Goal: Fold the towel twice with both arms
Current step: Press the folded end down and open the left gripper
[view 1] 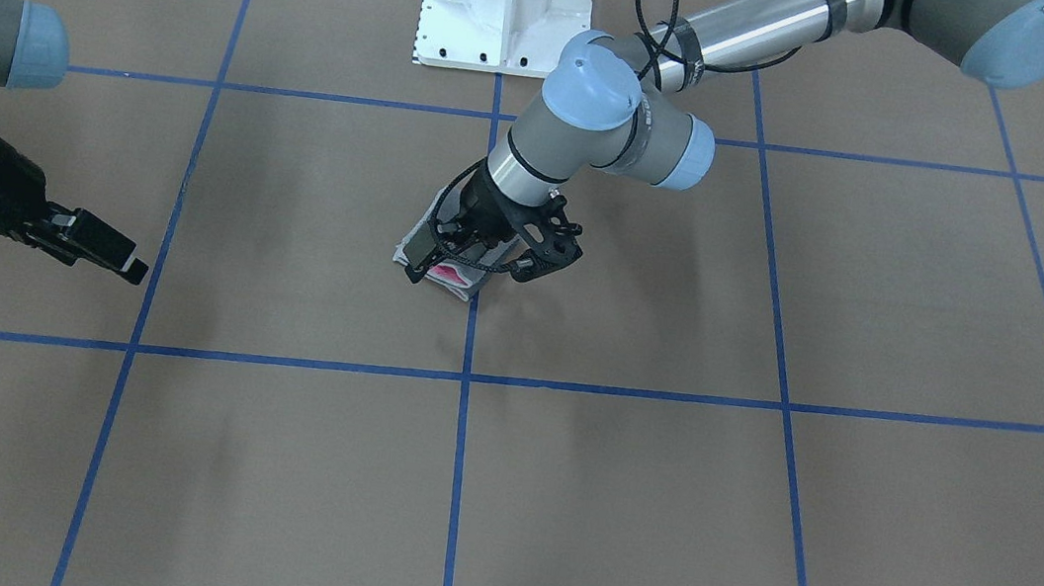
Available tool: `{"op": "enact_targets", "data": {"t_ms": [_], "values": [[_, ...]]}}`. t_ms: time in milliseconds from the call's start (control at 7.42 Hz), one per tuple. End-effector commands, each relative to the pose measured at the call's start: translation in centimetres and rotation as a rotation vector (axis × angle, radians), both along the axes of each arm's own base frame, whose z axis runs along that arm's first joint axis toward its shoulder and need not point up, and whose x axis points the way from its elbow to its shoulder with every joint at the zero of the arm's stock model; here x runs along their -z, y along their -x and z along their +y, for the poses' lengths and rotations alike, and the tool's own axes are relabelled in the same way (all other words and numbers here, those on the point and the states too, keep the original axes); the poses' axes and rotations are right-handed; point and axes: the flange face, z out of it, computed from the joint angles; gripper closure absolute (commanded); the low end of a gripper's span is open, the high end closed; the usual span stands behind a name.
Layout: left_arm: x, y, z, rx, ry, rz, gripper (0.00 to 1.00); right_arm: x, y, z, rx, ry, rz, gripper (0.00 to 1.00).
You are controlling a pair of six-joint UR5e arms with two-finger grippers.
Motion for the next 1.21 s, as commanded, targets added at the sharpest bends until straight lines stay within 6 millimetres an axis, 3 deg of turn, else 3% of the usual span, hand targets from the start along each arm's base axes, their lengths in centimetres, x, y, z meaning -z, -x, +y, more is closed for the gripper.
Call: {"op": "enact_targets", "data": {"t_ms": [0,135,539,809,1079], "values": [[0.3,-2.1,-0.6,-0.005,0.011,-0.018,0.01,0.0,-0.1,0.0,-0.001,0.0,0.0,0.0],[-0.2,-3.3,-0.8,-0.008,0.005,-0.008,0.01,0.0,0.0,0.0,0.0,0.002,0.001,0.0],[-0.9,-3.6,-1.3,-0.005,0.003,-0.011,0.01,0.1,0.0,0.0,0.0,0.0,-0.001,0.0],[-0.9,-3.2,-1.8,0.004,0.003,-0.012,0.01,0.1,0.0,-0.1,-0.002,0.0,-0.001,0.0],[-0.7,-1.9,-3.6,0.03,0.002,-0.009,0.01,0.0,0.0,-0.1,-0.002,0.002,0.0,0.0]]}}
